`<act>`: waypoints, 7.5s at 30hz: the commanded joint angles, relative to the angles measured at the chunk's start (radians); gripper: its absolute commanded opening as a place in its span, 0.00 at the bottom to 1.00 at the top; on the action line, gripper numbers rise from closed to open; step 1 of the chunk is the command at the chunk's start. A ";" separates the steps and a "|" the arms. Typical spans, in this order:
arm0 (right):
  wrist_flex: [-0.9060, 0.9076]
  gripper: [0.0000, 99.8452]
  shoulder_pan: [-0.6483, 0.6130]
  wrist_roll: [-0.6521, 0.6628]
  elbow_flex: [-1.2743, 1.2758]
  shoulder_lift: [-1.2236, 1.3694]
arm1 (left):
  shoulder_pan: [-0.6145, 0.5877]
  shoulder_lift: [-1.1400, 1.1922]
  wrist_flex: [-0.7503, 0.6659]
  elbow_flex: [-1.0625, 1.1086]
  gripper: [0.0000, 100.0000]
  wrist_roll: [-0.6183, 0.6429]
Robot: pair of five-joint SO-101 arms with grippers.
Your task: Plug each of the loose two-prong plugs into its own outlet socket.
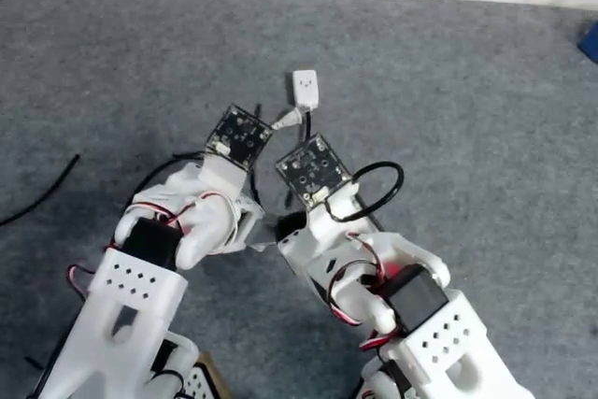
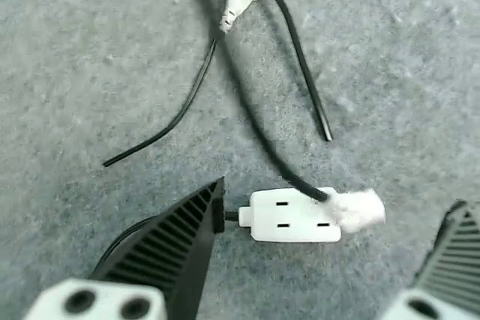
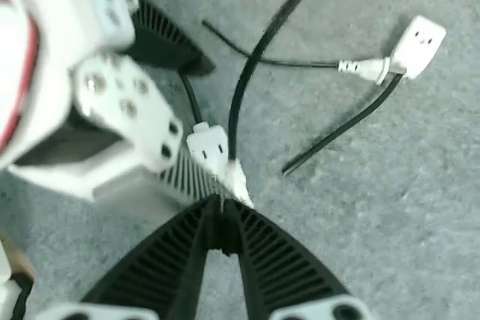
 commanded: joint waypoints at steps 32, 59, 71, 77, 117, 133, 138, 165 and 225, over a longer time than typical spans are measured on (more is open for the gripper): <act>-0.231 0.22 -0.015 0.354 -0.334 1.046 | -0.328 -0.013 0.014 0.074 0.38 0.061; 0.147 0.01 0.062 0.163 -0.619 1.052 | -0.323 -0.013 0.014 0.077 0.38 0.061; -0.407 0.01 0.116 -0.097 -0.133 0.544 | -0.131 -0.024 0.137 0.025 0.44 0.028; -0.427 0.01 0.116 -0.126 -0.031 0.387 | -0.002 -0.024 0.235 -0.107 0.45 0.031; 0.087 0.01 0.091 -0.002 -0.153 0.120 | -0.074 -0.013 -0.014 0.025 0.42 -0.008; -0.005 0.01 0.091 -0.061 -0.153 0.170 | -0.357 -0.015 -0.049 0.022 0.42 0.025; -0.045 0.01 0.104 -0.232 -0.234 0.374 | -0.466 -0.008 -0.114 0.025 0.42 0.106; 0.140 0.01 0.039 -0.930 -0.601 0.858 | -0.526 0.346 -0.192 -0.108 0.42 0.163; -0.211 0.01 -0.038 -0.931 -0.254 0.954 | -0.532 0.348 -0.187 -0.107 0.42 0.164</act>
